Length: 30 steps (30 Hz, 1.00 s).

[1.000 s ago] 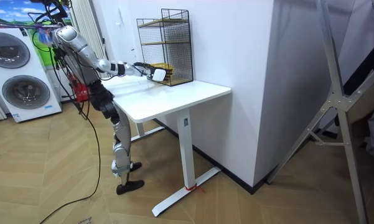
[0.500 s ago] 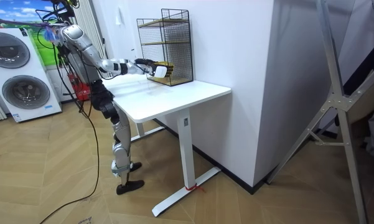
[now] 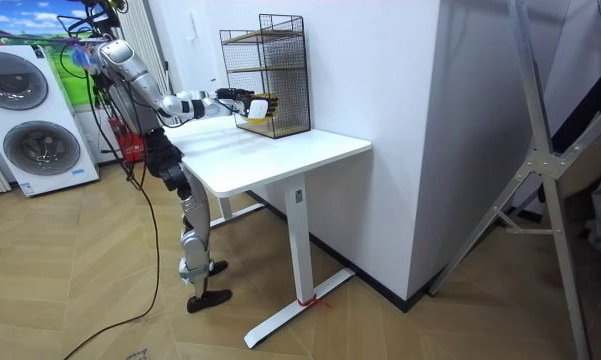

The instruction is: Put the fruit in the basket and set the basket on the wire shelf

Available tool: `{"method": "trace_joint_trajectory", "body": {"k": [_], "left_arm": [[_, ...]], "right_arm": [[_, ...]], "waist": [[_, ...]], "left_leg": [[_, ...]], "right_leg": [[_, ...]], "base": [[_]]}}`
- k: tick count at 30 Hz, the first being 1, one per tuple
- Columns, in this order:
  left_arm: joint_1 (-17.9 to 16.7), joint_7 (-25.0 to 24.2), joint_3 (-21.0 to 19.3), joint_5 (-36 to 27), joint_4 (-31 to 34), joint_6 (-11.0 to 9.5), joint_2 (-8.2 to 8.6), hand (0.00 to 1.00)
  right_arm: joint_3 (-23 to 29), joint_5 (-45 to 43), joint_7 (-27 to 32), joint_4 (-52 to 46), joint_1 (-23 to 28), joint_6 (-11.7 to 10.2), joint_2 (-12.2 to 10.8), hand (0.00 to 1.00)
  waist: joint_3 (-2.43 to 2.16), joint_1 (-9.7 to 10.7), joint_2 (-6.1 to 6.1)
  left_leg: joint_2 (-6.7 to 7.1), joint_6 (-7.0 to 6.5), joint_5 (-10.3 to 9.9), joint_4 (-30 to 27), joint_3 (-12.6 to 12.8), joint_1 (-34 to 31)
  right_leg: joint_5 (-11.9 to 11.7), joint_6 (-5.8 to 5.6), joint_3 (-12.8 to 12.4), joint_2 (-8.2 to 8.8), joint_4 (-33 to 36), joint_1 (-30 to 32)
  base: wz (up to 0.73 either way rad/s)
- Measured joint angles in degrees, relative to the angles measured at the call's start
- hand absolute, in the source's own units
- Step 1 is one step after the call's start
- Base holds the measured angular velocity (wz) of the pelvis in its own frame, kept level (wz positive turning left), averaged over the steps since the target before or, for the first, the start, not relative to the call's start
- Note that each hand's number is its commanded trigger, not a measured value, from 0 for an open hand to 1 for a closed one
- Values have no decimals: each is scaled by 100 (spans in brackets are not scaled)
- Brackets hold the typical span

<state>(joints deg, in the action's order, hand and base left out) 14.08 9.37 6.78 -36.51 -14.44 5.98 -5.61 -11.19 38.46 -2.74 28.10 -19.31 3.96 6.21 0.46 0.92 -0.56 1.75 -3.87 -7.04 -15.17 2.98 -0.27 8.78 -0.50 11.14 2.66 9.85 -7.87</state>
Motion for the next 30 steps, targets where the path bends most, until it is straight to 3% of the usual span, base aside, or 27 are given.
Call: {"method": "trace_joint_trajectory", "body": {"k": [9, 30], "left_arm": [[0, 0, 0, 0, 0, 0, -97, 0], [-1, -106, 1, 120, -1, 2, -86, 0]], "right_arm": [[0, 224, 3, -302, 26, 0, 79, 0], [12, 216, -50, -301, 258, 0, 94, 0]], "waist": [[-4, 9, 1], [-4, 24, 3]], "left_leg": [[5, -9, 32, 43, 7, 10], [5, -4, 35, 60, 15, 143]], "right_leg": [[-9, 9, -4, 8, 1, 6], [-9, 8, -11, 4, -6, -120]], "base": [[0], [0]]}}
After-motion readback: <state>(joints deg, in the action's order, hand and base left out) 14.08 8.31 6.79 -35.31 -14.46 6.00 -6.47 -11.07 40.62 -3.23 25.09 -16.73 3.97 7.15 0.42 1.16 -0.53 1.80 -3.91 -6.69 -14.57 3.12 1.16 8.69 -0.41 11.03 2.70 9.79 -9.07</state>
